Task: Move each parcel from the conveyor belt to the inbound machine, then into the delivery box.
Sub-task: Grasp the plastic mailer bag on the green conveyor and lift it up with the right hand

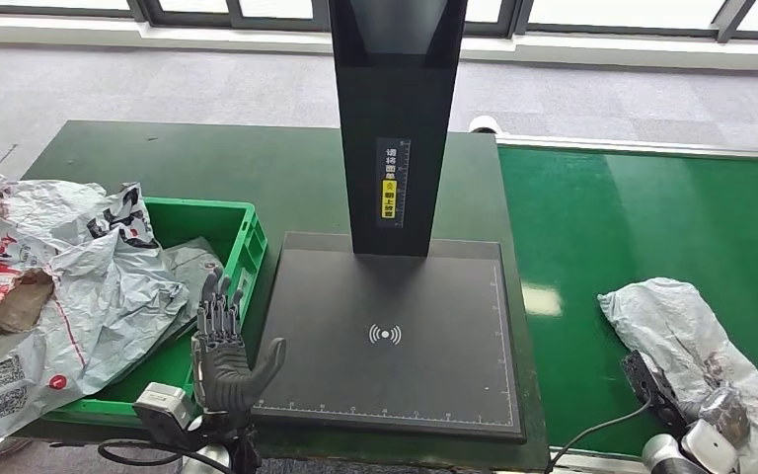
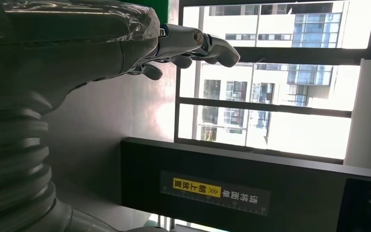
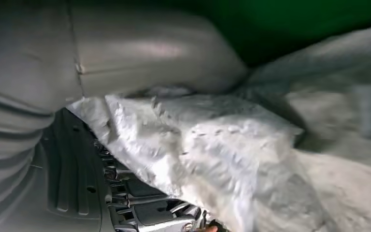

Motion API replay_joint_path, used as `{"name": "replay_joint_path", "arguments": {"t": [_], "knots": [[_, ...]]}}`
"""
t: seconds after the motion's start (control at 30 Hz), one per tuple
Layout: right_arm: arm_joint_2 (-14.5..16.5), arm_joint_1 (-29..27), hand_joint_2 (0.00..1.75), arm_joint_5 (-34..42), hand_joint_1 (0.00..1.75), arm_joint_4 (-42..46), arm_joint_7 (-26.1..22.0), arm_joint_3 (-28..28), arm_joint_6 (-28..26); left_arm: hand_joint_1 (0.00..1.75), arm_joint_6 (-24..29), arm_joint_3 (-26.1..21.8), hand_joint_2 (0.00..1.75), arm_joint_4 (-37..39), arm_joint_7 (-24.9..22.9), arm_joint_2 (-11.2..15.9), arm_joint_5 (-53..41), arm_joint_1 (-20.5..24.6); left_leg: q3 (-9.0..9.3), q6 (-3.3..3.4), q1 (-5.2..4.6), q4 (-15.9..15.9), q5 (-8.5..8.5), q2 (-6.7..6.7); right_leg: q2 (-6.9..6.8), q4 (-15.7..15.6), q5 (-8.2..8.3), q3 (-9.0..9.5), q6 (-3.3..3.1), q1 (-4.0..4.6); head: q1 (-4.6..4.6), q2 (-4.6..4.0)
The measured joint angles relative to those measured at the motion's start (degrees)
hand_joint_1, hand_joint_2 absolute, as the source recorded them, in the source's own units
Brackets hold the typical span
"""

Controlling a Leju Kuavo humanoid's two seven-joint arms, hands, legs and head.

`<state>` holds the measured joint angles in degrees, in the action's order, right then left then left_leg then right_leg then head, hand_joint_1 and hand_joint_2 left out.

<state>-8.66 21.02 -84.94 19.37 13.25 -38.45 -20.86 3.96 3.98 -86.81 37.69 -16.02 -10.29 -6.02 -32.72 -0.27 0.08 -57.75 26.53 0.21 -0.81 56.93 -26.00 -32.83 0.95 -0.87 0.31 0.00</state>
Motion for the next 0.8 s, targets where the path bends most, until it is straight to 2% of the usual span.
{"name": "replay_joint_path", "arguments": {"t": [0.57, 0.63, 0.7, 0.8], "knots": [[-0.56, -0.09, 1.75, -0.02, 1.75, 0.02, -1.43, 0.00, -1.33, 0.00, 0.39, 0.00, 1.75, 0.32, 0.01, 0.00, -0.03, 0.01, 0.00, 0.02, 0.07, -0.01, 0.07, 0.04, 0.04, 0.00, -0.03, -0.02, -0.02, 0.07, 0.00, 0.00], [-0.39, -0.25, 1.75, -0.02, 1.75, 0.17, -3.10, 0.13, -4.83, 0.00, 0.39, 0.00, 1.75, 0.40, 0.00, -0.02, -0.19, 0.01, -0.05, 0.02, 0.06, -0.01, 0.07, 0.02, 0.02, 0.01, -0.03, -0.02, -0.02, 0.06, 0.01, 0.00], [0.55, -0.77, 1.75, -0.02, 1.75, 1.15, -5.73, 1.11, -11.63, 0.00, 0.32, 0.00, 1.75, 0.43, 0.00, -0.08, -0.69, 0.00, -0.26, 0.02, 0.06, 0.00, 0.07, 0.01, 0.02, 0.03, -0.03, -0.05, -0.01, 0.05, 0.01, 0.00], [4.94, -3.37, 1.75, -0.03, 1.75, 8.94, -12.60, 4.70, -18.05, 0.00, -0.04, 0.00, 1.75, 0.57, -0.01, -0.16, -1.76, 0.04, -0.47, -0.04, 0.07, 0.02, 0.11, 0.08, 0.08, 0.05, -0.07, -0.12, -0.07, 0.07, 0.01, 0.00]]}}
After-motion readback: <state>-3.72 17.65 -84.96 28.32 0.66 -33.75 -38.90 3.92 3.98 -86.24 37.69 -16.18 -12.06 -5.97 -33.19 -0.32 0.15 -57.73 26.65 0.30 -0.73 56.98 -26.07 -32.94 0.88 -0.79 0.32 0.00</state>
